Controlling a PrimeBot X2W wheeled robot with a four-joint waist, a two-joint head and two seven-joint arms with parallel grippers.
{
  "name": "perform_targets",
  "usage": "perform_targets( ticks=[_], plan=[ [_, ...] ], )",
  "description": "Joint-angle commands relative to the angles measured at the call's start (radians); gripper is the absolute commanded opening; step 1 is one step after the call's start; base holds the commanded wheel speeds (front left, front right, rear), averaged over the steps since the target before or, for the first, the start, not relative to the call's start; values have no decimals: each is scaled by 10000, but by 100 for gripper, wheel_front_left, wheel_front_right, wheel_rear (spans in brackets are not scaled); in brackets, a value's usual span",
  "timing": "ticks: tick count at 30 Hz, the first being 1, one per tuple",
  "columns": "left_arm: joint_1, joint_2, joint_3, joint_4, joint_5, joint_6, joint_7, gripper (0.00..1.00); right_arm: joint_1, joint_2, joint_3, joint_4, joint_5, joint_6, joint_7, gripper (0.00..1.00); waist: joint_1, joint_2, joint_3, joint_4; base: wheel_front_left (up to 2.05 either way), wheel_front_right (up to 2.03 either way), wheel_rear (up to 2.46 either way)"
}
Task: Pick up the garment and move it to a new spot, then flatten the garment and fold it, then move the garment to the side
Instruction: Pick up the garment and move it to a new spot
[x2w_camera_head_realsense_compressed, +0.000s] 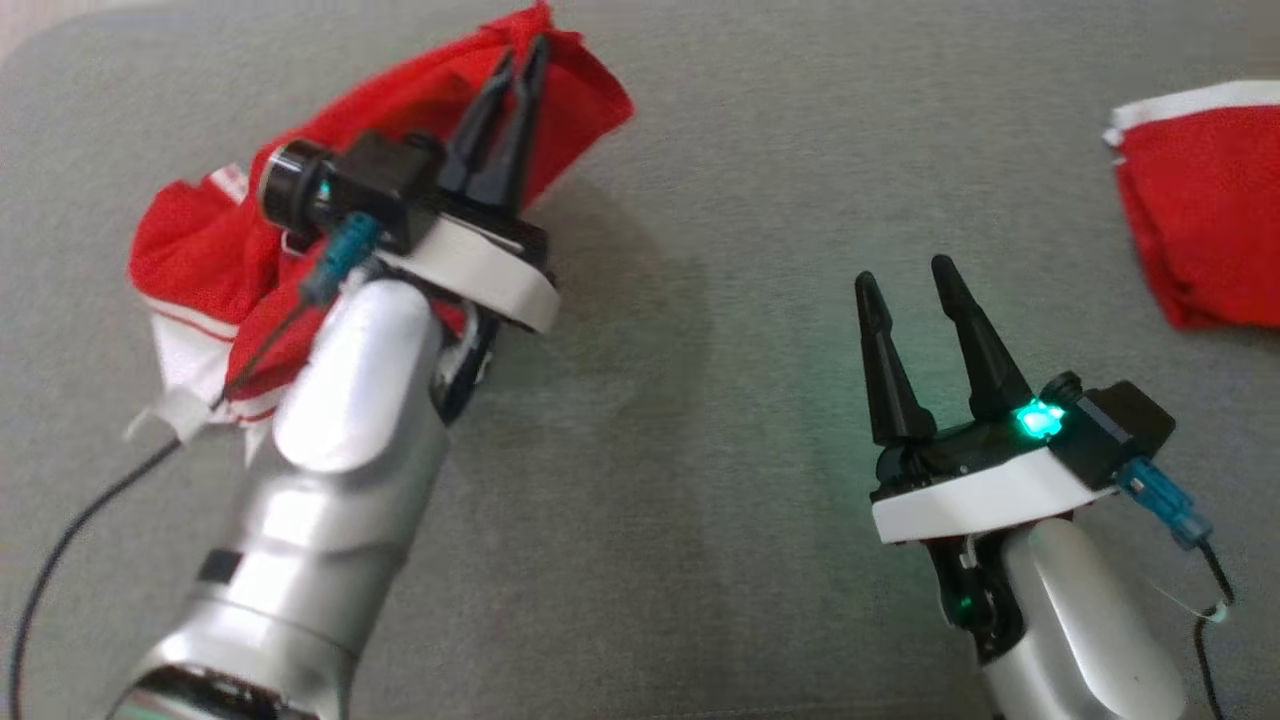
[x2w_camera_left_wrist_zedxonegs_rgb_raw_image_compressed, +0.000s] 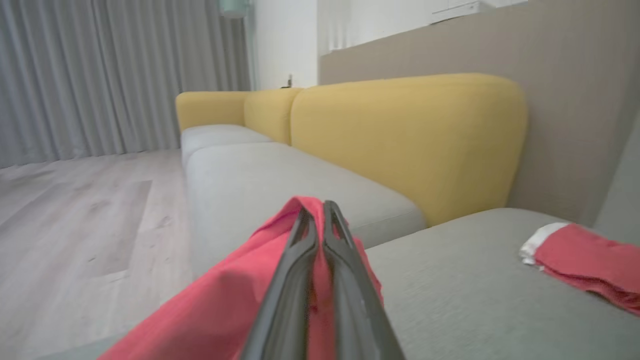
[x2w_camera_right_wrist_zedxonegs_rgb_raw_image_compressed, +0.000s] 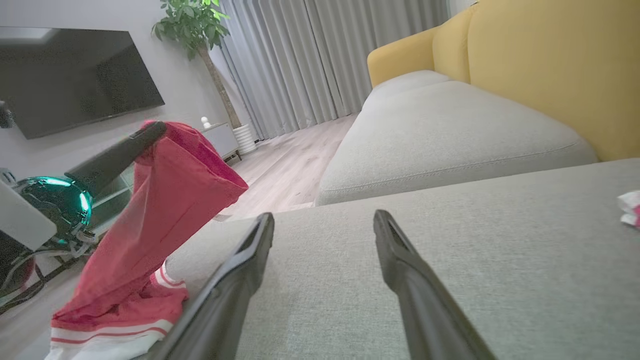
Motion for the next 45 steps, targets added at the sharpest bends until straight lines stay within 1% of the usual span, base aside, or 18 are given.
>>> perform_targets(
  ticks=[1, 6, 8, 12, 17, 18, 19, 21, 24, 29, 31, 33, 37, 41, 45],
  plan=[
    [55, 142, 109, -466, 0, 16, -48, 0, -89, -14, 265, -303, 74, -9, -109, 100, 1, 0, -157, -345, 0, 0, 0],
    [388, 94, -622, -1477, -90, 16, -49, 0, -90, -14, 337, -368, 254, -9, -109, 100, 1, 0, -105, -1169, 0, 0, 0],
    [439, 90, -1071, -1802, -362, 48, -49, 0, -100, -14, 364, -415, 317, -9, -109, 100, 1, 0, -18, -1500, 0, 0, 0],
    [238, 87, -1969, -2181, -949, 469, -50, 0, -159, -14, 429, -525, 483, -9, -109, 100, 1, 0, 244, -2155, 0, 0, 0],
    [-371, 85, -2950, -2414, -1786, 1137, -50, 0, -230, -14, 564, -601, 630, -9, -109, 100, 1, 0, 548, -2822, 0, 0, 0],
    [-470, 85, -3184, -2322, -1959, 1248, -50, 38, -239, -14, 578, -614, 658, -9, -109, 100, 1, 0, 583, -2904, 0, 0, 0],
    [-553, 85, -3492, -2149, -2121, 1308, -50, 100, -240, -14, 578, -624, 678, -9, -109, 100, 1, 0, 606, -2964, 0, 0, 0],
    [-736, 85, -4046, -1891, -2404, 1391, -50, 100, -234, -14, 558, -644, 698, -9, -109, 100, 1, 0, 632, -3012, 0, 0, 0],
    [-837, 85, -4391, -1691, -2683, 1578, -50, 100, -225, -14, 417, -666, 690, -9, -109, 100, 1, 0, 621, -2901, 0, 0, 0],
    [-742, 84, -4150, -1512, -2691, 1744, -50, 100, -188, -14, 256, -688, 641, -9, -109, 100, 1, 0, 441, -2419, 0, 0, 0],
    [-605, 105, -3756, -1523, -2559, 1798, -50, 100, -146, -14, 180, -666, 580, -9, -109, 100, 1, 0, 267, -2061, 0, 0, 0],
    [-378, 287, -3278, -1647, -2368, 1870, -51, 100, -98, -14, 160, -626, 494, -9, -109, 100, 1, 0, 72, -1728, 0, 0, 0],
    [502, 948, -2122, -2172, -2081, 1971, -51, 100, -2, -14, 124, -551, 358, -9, -109, 100, 1, 0, -361, -1133, 0, 0, 0],
    [1821, 1642, -970, -2925, -1829, 2099, -51, 100, 158, -14, 67, -458, 288, -9, -109, 100, 1, 0, -752, -649, 0, 0, 0],
    [3637, 2030, 28, -3769, -1682, 2252, -51, 100, 406, -14, -25, -366, 258, -9, -109, 100, 1, 0, -1096, -278, 0, 0, 0]
  ],
)
